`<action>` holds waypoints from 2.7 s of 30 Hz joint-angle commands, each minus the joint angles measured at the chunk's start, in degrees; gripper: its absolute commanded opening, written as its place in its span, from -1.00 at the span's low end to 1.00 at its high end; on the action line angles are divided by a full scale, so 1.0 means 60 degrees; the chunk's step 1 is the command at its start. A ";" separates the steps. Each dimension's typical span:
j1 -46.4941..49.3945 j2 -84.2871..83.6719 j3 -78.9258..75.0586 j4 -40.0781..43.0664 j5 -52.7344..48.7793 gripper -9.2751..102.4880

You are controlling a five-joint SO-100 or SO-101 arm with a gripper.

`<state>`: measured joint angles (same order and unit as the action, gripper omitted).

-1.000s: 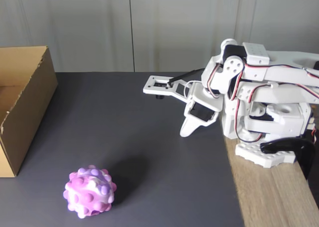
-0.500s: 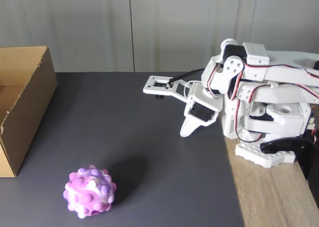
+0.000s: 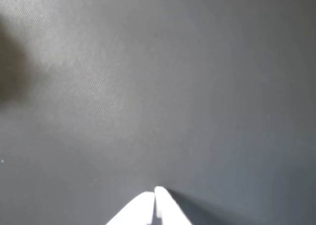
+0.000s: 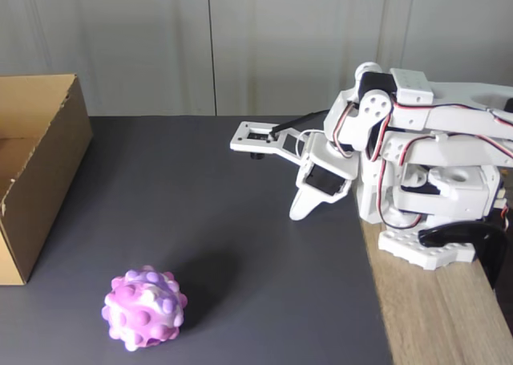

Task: Grasp a ball and put it in the box.

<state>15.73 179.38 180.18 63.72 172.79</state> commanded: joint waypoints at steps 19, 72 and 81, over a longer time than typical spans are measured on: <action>0.0132 0.0000 0.0029 0.0117 0.0044 -0.82; 0.0908 -0.0015 0.0029 0.0000 0.1377 -0.81; 0.0747 -0.0029 -0.0029 -0.0498 0.1641 -0.72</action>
<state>21.27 179.38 180.26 62.23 182.29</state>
